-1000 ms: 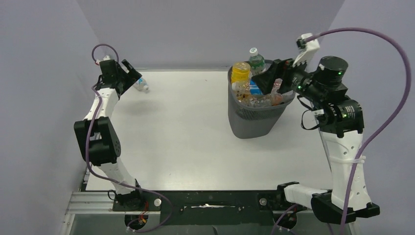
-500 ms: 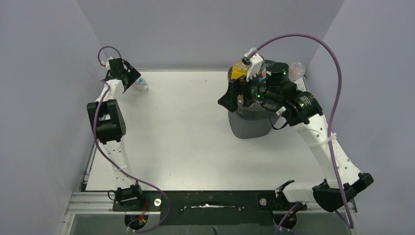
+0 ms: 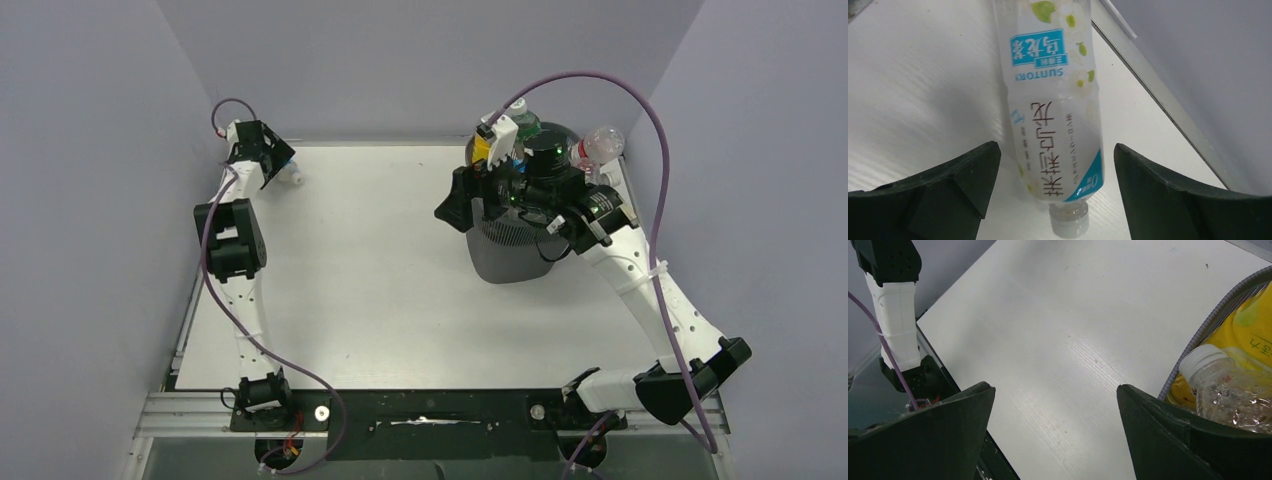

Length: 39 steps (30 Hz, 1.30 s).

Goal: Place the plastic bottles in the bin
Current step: Pick up the plastic bottle at the center of the board.

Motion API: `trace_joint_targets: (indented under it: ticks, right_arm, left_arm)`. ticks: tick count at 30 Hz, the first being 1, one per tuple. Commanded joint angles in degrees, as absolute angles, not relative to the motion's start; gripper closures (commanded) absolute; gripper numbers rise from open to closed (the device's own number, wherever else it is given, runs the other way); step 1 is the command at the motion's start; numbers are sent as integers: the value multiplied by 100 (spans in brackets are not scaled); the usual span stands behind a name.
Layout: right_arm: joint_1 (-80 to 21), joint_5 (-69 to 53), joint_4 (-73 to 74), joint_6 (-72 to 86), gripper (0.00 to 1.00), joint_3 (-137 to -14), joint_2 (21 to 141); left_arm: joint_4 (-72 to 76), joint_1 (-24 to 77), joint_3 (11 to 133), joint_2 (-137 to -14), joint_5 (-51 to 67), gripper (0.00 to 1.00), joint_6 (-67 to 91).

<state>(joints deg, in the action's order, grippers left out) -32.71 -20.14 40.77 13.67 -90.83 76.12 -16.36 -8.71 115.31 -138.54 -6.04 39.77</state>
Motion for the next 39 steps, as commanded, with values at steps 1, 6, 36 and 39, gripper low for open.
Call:
trace_joint_targets:
  ticks: [1,6,36,39]
  right_arm:
    - [-3324,-1990,3680,1238,1,-9041,7687]
    - [-3331,-1950,3663,1227,2,-8994,7716]
    - [-2659,-2558,2542,3101,1,-9612,7535]
    - [-2390,-2764,2162,3387,2,-9550,7389]
  left_arm:
    - [-1650,-762,12190,-14249,-644,17,4040]
    - [-1562,-737,11859,-14177,-576,39,3969]
    - [1040,2232,6357,-6823,3346,57,2762]
    - [1011,2482,6326,-6663,3468,57,2708]
